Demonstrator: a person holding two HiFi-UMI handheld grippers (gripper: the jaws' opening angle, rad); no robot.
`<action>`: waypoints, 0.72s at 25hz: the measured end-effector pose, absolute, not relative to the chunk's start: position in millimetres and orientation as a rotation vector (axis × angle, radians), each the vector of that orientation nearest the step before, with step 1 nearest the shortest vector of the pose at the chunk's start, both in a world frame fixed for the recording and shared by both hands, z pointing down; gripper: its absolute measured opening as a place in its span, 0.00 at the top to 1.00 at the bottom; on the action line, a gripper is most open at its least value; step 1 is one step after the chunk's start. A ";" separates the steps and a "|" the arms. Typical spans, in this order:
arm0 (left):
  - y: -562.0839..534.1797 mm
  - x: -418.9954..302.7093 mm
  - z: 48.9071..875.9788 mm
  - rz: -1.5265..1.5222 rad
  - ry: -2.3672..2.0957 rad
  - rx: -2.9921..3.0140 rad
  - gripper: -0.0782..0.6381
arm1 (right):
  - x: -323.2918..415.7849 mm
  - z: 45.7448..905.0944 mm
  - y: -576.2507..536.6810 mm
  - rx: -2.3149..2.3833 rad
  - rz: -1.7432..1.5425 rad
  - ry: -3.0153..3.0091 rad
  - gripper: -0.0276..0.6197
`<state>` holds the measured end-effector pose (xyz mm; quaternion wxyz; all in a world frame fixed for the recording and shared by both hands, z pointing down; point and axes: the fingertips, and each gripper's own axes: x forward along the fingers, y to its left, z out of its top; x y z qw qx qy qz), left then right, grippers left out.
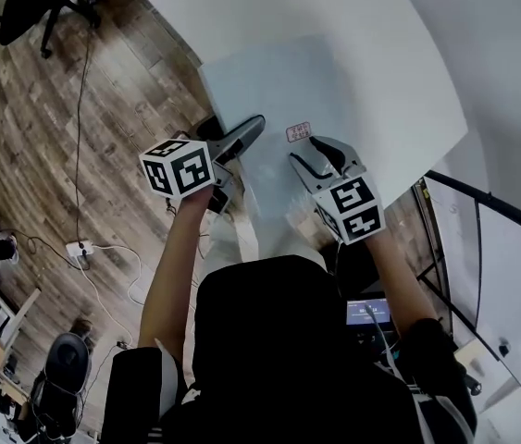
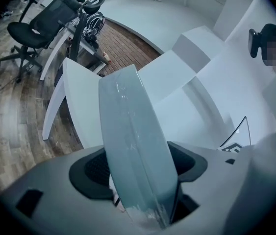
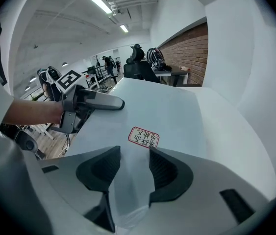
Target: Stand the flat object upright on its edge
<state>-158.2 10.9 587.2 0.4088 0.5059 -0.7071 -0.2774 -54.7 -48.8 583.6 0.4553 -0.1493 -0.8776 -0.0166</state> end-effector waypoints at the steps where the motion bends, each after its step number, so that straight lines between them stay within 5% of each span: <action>1: 11.0 -157.3 583.6 -0.689 -1.793 1.278 0.40 | -53.7 581.6 -48.3 -0.364 -0.044 -2.168 0.64; 18: 7.4 -114.3 526.2 -0.424 -1.918 1.436 0.40 | -15.3 555.5 -43.6 -0.143 0.003 -2.235 0.74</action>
